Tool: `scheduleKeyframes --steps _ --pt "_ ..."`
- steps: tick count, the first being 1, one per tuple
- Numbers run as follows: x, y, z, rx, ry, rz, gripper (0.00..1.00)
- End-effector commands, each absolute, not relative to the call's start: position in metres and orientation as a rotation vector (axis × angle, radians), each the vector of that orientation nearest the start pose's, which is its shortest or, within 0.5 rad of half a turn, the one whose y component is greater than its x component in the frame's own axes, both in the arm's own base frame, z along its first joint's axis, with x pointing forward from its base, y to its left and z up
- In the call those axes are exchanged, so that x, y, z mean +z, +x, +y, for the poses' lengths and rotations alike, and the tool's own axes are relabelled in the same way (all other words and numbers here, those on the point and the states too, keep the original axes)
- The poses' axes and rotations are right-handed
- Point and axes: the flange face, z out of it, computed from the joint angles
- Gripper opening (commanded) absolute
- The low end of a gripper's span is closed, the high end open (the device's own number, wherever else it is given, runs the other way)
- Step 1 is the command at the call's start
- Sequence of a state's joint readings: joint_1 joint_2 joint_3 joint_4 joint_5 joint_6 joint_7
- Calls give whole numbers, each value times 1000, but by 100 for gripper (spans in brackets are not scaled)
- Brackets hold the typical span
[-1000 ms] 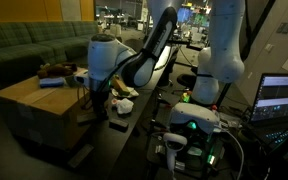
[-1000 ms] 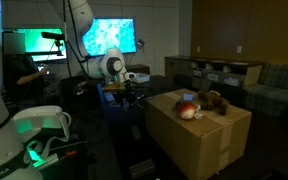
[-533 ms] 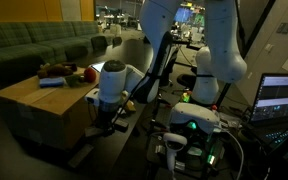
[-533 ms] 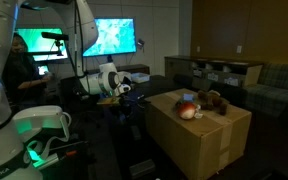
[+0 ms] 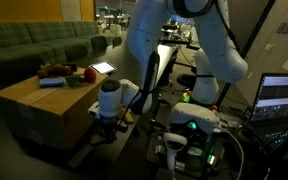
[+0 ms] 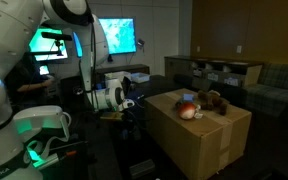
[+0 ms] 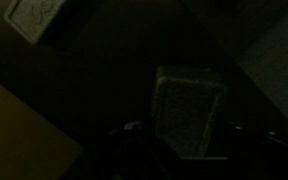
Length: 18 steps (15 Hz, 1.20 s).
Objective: Place the plastic and the towel from the box onto the table. Move the brown and red toys onto the box. Transfer the black object on the right of the box to the table. Put the blue object from the table onto the box. Pick up the black object from the box and position it on the table. Lastly, take the black object from the left side of the table and place it on the box.
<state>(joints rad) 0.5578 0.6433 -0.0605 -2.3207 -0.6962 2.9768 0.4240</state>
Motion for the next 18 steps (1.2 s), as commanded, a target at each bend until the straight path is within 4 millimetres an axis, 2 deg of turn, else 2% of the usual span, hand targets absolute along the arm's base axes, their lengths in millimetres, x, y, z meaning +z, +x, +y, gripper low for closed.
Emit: scheduleKeyframes --steps 1,7,8,9,10,13,18 --pt "37 418 256 -113 -3059 -1156 33" --pt "14 435 235 -76 -3104 -1088 33" --pt "12 438 232 -76 -3112 -1077 54" --pt "13 440 230 -75 -3115 -1066 83" --pt "10 441 228 -77 -3122 -1055 83" --pt "15 445 223 -90 -3127 -1036 100" --pt "26 446 225 -120 -3131 -960 100"
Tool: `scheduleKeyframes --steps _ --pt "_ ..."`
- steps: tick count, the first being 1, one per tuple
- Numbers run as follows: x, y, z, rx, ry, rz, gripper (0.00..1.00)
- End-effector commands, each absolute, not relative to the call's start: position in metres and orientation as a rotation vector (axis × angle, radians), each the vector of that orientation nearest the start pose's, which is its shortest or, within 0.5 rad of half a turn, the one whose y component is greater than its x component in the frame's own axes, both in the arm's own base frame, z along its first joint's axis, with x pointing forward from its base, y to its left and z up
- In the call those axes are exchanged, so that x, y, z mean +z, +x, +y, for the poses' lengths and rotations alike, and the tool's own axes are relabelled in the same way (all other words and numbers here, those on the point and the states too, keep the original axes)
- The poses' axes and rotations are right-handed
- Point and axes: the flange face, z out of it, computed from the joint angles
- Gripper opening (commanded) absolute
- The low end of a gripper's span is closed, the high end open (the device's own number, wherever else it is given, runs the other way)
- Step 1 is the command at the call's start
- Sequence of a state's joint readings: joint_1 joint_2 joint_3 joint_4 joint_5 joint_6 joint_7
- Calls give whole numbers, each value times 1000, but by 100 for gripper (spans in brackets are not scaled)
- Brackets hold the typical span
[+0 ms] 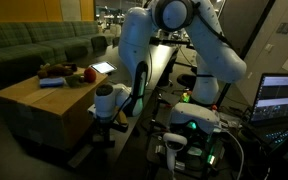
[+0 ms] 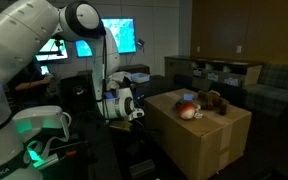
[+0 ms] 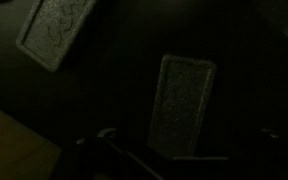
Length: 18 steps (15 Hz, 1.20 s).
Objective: Place the plastic and the towel from the box onto the table. Move the brown and red toys onto the box. Transfer the black object on the right of the box to the table. Put the blue object from the table onto the box. Pick up the black object from the box and position it on the table. Lastly, take the black object from the left side of the table and place it on the box.
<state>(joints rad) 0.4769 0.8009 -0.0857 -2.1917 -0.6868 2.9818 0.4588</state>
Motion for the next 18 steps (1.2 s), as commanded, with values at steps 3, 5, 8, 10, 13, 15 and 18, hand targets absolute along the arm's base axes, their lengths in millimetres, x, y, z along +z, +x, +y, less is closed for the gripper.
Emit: scheduleKeyframes --steps 3,5,8,10,13,15,18 --pt "33 447 235 -127 -3132 -830 100" --pt "39 448 246 -140 -3126 -754 100" --pt "47 452 265 -179 -3115 -627 100" --pt "51 449 282 -200 -3100 -589 100" --pt "49 443 306 -215 -3077 -563 100" --pt "49 440 319 -231 -3067 -549 100" --pt "53 440 332 -271 -3059 -523 100"
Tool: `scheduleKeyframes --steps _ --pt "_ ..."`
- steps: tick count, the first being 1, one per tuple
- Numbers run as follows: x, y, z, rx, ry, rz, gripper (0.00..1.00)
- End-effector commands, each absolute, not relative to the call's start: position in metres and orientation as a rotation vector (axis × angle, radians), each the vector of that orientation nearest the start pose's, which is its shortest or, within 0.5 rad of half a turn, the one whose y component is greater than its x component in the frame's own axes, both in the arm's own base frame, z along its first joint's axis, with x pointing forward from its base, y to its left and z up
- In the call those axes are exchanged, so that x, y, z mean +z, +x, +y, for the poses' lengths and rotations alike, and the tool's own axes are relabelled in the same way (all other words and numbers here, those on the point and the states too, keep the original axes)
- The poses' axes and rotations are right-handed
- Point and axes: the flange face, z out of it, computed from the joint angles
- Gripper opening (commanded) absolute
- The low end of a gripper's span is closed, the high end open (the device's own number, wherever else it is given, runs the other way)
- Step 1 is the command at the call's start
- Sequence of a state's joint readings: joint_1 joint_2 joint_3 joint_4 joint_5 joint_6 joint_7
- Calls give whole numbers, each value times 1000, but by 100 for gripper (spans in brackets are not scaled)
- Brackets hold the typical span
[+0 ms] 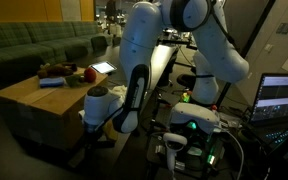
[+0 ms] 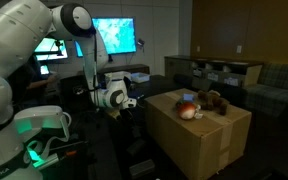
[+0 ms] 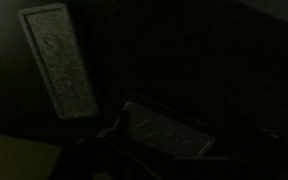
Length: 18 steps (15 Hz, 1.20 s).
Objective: Place the plastic and the towel from the box onto the table. Move the brown and red toys onto the box. Transfer the black object on the right of the box to the table. Put the blue object from the table onto the box. Pick up the black object from the box and position it on the table. Lastly, take the black object from the left side of the table and place it on the box.
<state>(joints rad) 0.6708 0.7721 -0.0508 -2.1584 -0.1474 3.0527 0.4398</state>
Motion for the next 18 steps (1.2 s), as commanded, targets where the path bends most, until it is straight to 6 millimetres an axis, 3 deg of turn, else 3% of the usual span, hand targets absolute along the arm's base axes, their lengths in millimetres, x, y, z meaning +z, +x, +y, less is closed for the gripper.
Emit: scheduleKeyframes --steps 1,9,18 --pt "54 444 334 -283 -3061 -506 100" --pt "44 458 336 -344 -3103 -465 100" --pt "21 455 343 -376 -3128 -561 100"
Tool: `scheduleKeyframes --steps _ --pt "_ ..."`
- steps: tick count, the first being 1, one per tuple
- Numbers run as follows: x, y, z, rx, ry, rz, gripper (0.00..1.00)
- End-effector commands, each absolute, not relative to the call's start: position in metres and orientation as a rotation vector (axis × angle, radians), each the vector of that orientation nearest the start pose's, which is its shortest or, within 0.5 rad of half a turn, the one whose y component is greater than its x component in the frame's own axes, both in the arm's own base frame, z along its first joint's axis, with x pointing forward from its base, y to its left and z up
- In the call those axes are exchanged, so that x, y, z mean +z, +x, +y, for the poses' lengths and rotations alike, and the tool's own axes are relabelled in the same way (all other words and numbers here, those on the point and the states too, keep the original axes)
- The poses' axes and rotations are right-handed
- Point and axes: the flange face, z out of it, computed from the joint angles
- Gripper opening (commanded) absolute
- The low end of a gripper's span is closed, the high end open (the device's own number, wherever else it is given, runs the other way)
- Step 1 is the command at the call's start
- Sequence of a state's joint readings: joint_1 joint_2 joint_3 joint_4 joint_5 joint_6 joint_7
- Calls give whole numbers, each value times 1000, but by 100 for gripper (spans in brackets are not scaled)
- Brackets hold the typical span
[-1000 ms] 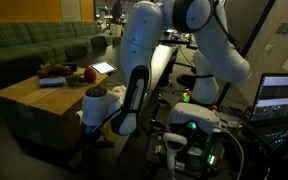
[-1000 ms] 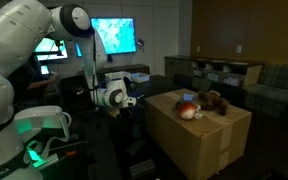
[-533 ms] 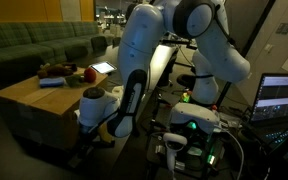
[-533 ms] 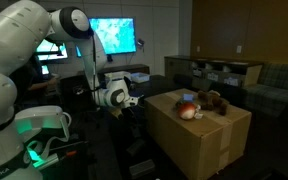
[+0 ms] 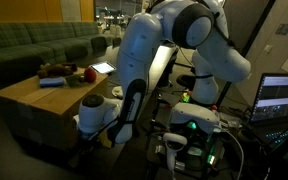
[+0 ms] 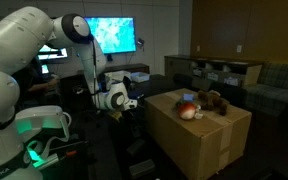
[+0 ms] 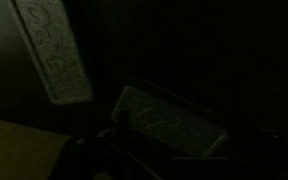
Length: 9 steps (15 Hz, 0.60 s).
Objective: Place the plastic and the towel from the box onto the table. Move the brown and red toys onto the box. Transfer the black object on the right of the box to the table. Put the blue object from the table onto the box. Pick up the black object from the box and position it on the table. Lastly, take the black object from the left side of the table and place it on the box.
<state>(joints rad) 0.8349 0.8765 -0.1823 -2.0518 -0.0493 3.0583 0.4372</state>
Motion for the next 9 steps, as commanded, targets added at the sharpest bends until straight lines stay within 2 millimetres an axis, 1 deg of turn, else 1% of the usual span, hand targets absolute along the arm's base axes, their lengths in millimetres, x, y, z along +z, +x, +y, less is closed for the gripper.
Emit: scheduleKeyframes --steps 1,6,9 --pt "19 456 344 -383 -3131 -573 100" --pt "19 455 342 -370 -3130 -592 100" --pt "15 454 339 -354 -3130 -599 100"
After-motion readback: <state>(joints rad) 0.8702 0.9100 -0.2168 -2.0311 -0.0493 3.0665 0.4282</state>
